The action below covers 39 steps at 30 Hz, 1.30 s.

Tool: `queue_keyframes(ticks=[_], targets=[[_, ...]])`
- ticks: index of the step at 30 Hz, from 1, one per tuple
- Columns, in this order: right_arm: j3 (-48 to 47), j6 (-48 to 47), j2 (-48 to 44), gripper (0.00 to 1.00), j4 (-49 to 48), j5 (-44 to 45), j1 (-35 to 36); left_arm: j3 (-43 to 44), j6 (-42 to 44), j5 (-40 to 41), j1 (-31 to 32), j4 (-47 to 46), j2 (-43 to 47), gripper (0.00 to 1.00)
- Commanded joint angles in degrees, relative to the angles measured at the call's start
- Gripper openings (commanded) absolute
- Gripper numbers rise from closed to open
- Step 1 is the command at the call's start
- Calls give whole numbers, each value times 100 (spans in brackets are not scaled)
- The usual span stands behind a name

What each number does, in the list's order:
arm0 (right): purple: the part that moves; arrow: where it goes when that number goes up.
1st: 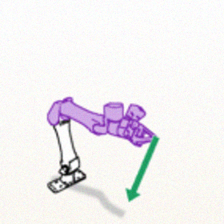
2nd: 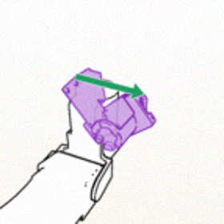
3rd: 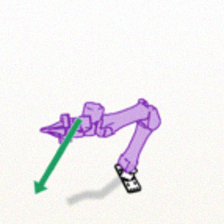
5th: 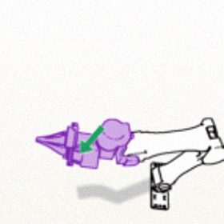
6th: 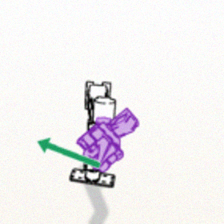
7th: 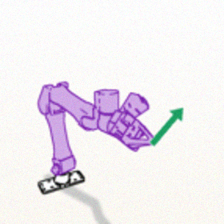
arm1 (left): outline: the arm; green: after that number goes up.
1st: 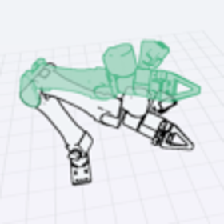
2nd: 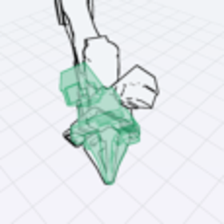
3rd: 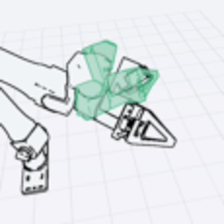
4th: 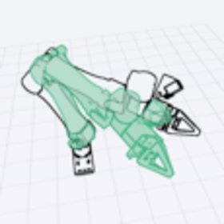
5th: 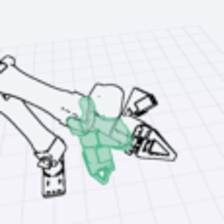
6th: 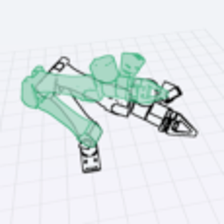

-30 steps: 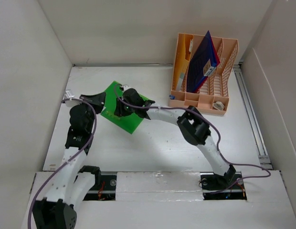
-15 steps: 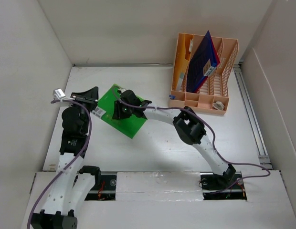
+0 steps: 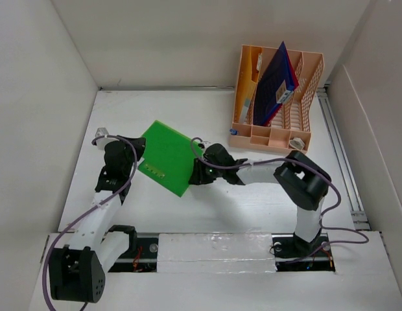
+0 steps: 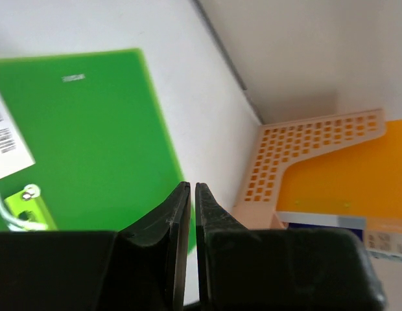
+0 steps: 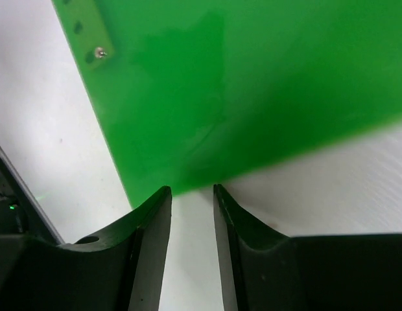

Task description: Organize the desk

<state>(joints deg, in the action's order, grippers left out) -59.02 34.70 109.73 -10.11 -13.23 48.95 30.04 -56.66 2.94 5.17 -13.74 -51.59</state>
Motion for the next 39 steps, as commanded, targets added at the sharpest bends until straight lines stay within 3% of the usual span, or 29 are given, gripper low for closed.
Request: queue_keyframes(ticks=[1, 5, 9, 12, 14, 16, 20, 23, 24, 29, 31, 33, 34, 35, 36, 39], targets=[[734, -209, -169, 39, 782, 593, -149, -174, 68, 346, 46, -129, -210, 5], [893, -209, -933, 46, 756, 637, -79, -323, -99, 910, 46, -190, -605, 7], [349, -489, -1104, 55, 1353, 1103, 465, -140, -178, 1093, 98, -437, -1124, 10], [-91, -640, -693, 60, 1748, 1288, 782, 534, -56, 1349, 98, -280, -1598, 29], [47, -465, -559, 62, 1522, 885, 836, 888, -73, 1420, -85, 71, -2072, 33], [198, -246, -462, 64, 1084, 848, 836, 1188, -212, 1455, -393, 380, -2432, 44], [120, -122, -190, 67, 643, 762, 696, 1074, -670, 702, -1228, 30, -2873, 54], [111, 37, -145, 67, 352, 542, 695, 1415, -453, 1126, -1299, 134, -3251, 55], [145, 98, -136, 67, 299, 567, 695, 1904, -364, 1304, -1299, 570, -3582, 54], [347, 204, -294, 67, 168, 541, 442, 2410, -55, 1034, -1299, 1074, -4481, 48], [462, 257, -373, 63, 36, 463, 387, 2279, 59, 937, -1299, 821, -4579, 36], [602, 274, -470, 53, -26, 445, 247, 2208, 68, 989, -1299, 671, -4544, 13], [655, 283, -479, 49, -87, 418, 247, 2216, 146, 1007, -1299, 610, -4526, 7], [751, 309, -479, 34, -140, 366, 116, 2347, 295, 1016, -1299, 679, -4561, 0], [752, 310, -479, 34, -140, 331, 115, 2348, 296, 1016, -1299, 679, -4614, 0], [892, 353, -532, 18, -228, 286, -42, 2542, 375, 919, -1299, 1039, -4851, 0]])
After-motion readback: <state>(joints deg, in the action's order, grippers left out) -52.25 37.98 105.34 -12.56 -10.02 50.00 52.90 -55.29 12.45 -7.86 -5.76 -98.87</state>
